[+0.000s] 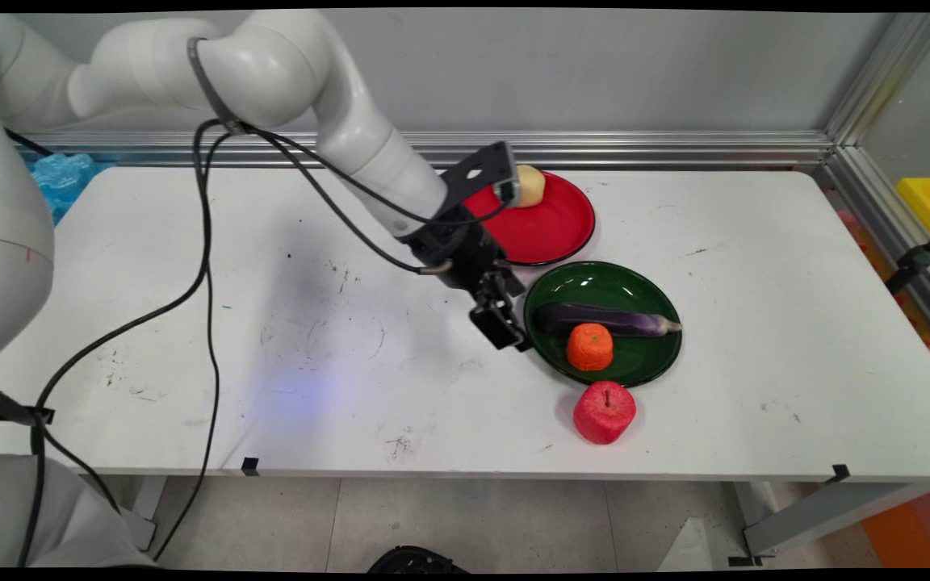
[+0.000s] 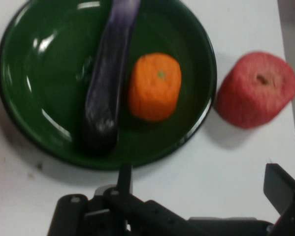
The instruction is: Pick up the eggplant from the green plate
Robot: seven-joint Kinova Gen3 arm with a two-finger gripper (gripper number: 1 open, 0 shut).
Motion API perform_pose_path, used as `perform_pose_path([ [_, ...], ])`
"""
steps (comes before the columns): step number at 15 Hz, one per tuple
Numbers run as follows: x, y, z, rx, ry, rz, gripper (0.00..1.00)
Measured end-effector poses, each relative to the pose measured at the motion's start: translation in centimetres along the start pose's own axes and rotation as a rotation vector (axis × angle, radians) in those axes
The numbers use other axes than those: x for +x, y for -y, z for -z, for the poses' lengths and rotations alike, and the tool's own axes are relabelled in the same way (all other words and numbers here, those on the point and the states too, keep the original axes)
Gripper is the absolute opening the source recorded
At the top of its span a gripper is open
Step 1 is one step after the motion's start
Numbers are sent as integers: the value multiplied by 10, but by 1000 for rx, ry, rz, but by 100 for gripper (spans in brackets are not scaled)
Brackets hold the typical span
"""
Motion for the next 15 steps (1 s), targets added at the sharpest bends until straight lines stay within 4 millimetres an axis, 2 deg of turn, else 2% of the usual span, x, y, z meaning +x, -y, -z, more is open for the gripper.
perform_pose_path([
  [5, 15, 1, -18, 15, -41, -15, 100],
  [9, 19, 5, -30, 28, -54, -32, 100],
  [15, 19, 23, -51, 64, -54, -101, 100],
])
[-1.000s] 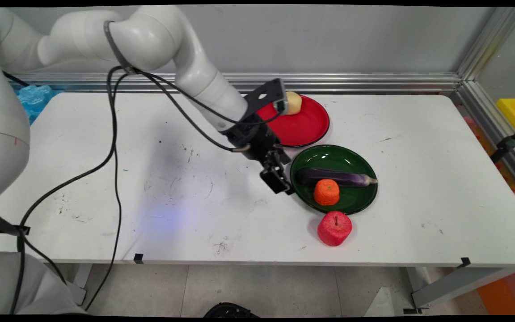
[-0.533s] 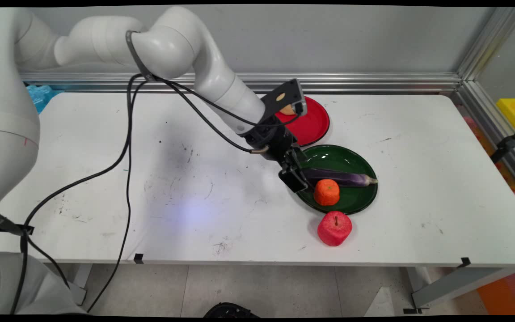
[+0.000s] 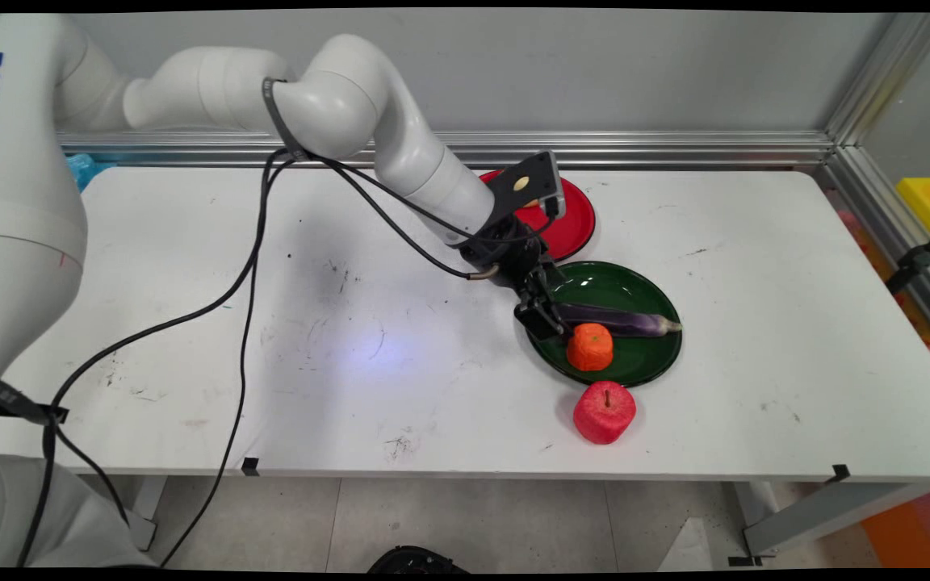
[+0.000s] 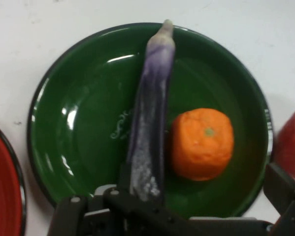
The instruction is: Pick up the eggplant from the green plate
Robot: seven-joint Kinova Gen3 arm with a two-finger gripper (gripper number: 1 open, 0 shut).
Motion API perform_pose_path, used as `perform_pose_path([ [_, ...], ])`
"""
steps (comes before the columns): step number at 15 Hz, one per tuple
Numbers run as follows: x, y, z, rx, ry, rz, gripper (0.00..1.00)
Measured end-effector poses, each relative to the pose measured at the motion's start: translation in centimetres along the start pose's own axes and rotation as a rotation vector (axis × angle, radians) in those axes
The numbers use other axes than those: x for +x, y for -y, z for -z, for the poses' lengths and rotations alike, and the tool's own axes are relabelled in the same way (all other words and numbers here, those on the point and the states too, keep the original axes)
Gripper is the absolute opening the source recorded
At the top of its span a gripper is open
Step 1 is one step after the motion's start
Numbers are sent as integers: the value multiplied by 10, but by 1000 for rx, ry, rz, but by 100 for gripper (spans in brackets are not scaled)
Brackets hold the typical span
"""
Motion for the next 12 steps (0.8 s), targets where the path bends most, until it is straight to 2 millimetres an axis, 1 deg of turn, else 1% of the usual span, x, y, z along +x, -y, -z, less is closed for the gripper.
perform_pose_path([
  [6, -1, 18, -20, 10, 7, -83, 100],
  [12, -4, 29, -36, 20, 11, -120, 100],
])
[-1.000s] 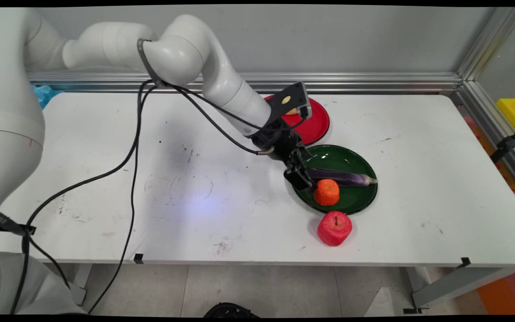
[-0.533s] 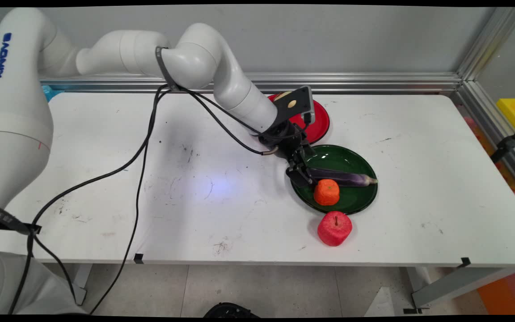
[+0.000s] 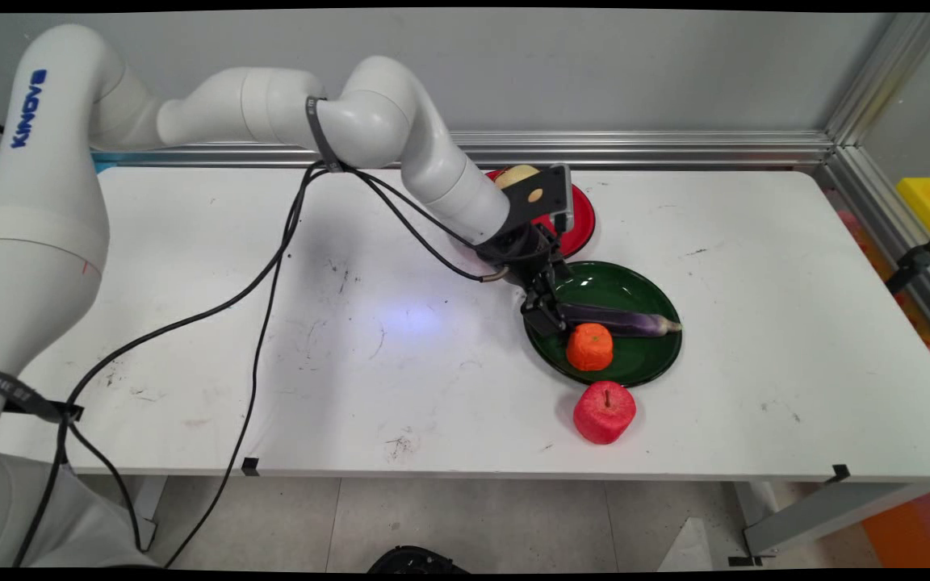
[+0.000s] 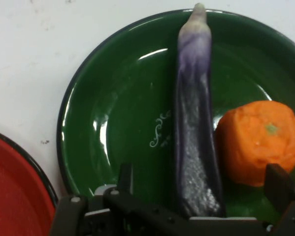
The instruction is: Pick up the eggplant from the green plate
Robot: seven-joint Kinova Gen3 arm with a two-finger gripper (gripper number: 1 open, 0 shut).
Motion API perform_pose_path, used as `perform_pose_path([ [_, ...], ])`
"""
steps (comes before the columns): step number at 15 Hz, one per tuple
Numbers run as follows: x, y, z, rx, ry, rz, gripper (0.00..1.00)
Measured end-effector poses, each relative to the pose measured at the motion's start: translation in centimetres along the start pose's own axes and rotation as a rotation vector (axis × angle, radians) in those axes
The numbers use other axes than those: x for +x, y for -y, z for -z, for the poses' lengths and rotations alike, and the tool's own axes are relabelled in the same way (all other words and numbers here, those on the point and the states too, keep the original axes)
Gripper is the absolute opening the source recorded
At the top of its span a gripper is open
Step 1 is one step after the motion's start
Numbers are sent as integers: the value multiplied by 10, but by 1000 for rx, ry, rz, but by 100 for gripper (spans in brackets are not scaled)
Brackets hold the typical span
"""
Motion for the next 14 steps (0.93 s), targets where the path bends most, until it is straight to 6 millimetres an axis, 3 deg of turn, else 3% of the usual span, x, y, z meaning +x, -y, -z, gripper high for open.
perform_pose_path([
  [11, -7, 3, -21, -1, 10, -12, 100],
  [12, -8, 3, -21, -1, 11, -12, 0],
  [14, -8, 3, -22, -1, 10, -11, 0],
])
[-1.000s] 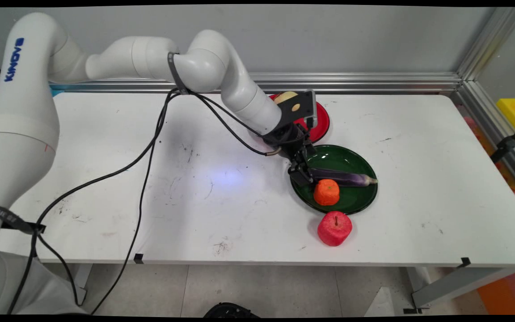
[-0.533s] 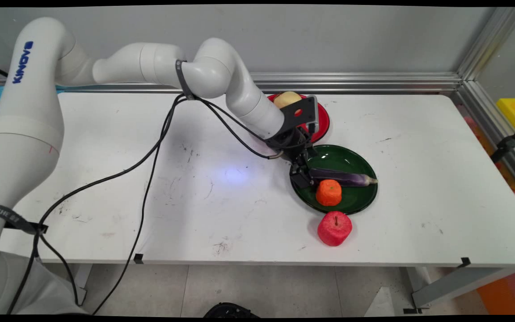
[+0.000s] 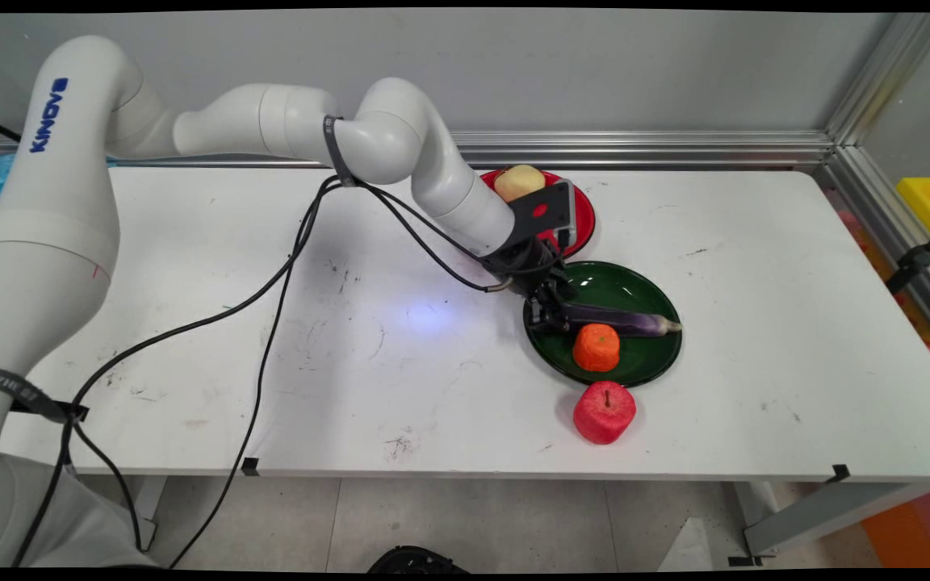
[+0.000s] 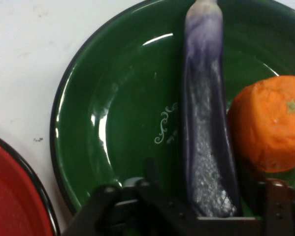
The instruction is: Pick up the eggplant from the green plate, then place the picked object on the red plate
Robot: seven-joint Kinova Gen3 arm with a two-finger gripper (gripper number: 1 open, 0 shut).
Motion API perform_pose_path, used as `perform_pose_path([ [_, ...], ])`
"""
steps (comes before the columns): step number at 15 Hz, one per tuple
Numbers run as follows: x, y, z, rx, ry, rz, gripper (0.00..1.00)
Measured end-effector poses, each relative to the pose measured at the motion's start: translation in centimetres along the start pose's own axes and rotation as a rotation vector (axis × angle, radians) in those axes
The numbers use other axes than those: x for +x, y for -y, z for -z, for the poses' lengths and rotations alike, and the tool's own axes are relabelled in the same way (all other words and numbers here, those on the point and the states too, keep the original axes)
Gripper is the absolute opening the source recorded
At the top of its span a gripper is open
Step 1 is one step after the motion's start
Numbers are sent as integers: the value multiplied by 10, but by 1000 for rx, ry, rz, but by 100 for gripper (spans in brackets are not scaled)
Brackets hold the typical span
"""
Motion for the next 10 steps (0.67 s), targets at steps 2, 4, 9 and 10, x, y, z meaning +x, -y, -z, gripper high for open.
perform_pose_path([
  [2, 1, 1, 0, 2, -2, 5, 0],
  [4, 2, 2, 1, 2, -4, 8, 0],
  [9, 6, 4, 7, 0, -10, 15, 0],
  [10, 8, 5, 11, -1, -12, 18, 0],
])
